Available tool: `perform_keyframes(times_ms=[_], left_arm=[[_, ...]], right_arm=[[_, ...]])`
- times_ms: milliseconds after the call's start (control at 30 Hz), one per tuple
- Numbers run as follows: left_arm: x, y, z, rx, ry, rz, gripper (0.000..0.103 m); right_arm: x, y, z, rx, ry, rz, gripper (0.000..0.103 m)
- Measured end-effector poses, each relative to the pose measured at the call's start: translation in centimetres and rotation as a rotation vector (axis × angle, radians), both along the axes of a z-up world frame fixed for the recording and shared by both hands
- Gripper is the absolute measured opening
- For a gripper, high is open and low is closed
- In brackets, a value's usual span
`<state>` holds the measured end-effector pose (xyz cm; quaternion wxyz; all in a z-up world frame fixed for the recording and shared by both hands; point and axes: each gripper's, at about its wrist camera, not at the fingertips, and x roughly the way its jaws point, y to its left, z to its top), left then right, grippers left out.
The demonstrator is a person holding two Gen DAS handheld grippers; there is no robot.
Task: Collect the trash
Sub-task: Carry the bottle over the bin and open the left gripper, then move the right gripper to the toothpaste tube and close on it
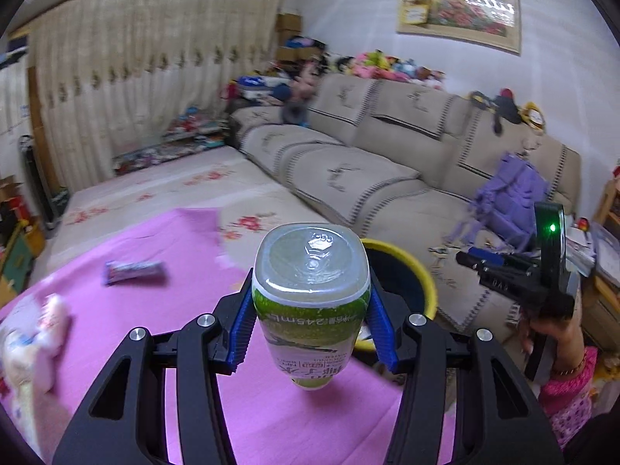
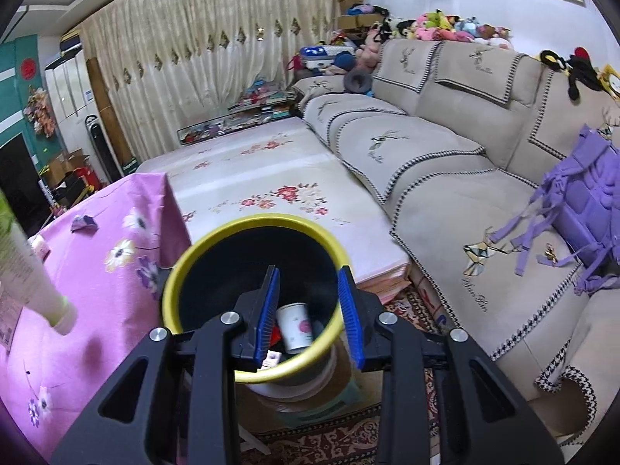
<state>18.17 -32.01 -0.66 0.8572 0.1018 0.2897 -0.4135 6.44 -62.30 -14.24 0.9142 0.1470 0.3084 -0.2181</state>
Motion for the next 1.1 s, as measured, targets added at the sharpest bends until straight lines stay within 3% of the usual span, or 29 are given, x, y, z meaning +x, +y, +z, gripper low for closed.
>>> perform_keyframes(times_ms=[233, 367, 600, 700, 867, 1100], left_arm=[[2.6, -8.9, -3.2, 0.038, 0.048, -0.075, 0.052], [3.9, -13.5, -6.6, 0.079, 0.104, -0.098, 0.052], [4.1, -16.9, -11.1, 0.157, 0.154, -0.098, 0.052], [3.4, -16.0, -11.0, 0.158, 0.130, -0.087, 0.062], [2.2, -12.1, -8.2, 0.116, 0.085, -0.070, 0.063], [1.6, -2.0, -4.5, 0.047, 0.025, 0.056, 0.077]], right_arm=[[-1.7, -2.7, -1.4, 0.028, 0.015, -0.042, 0.030], [-2.0, -3.5, -2.0, 0.041, 0.023, -0.056, 0.030], [-2.2, -3.7, -2.2, 0.051, 0.022, -0.054, 0.030], [-2.1, -3.6, -2.0, 0.050, 0.023, -0.048, 0.030], [-1.7, -2.7, -1.5, 0.047, 0.017, -0.023, 0.030], [0.6, 0.2, -1.1, 0.035, 0.031, 0.060, 0.030]])
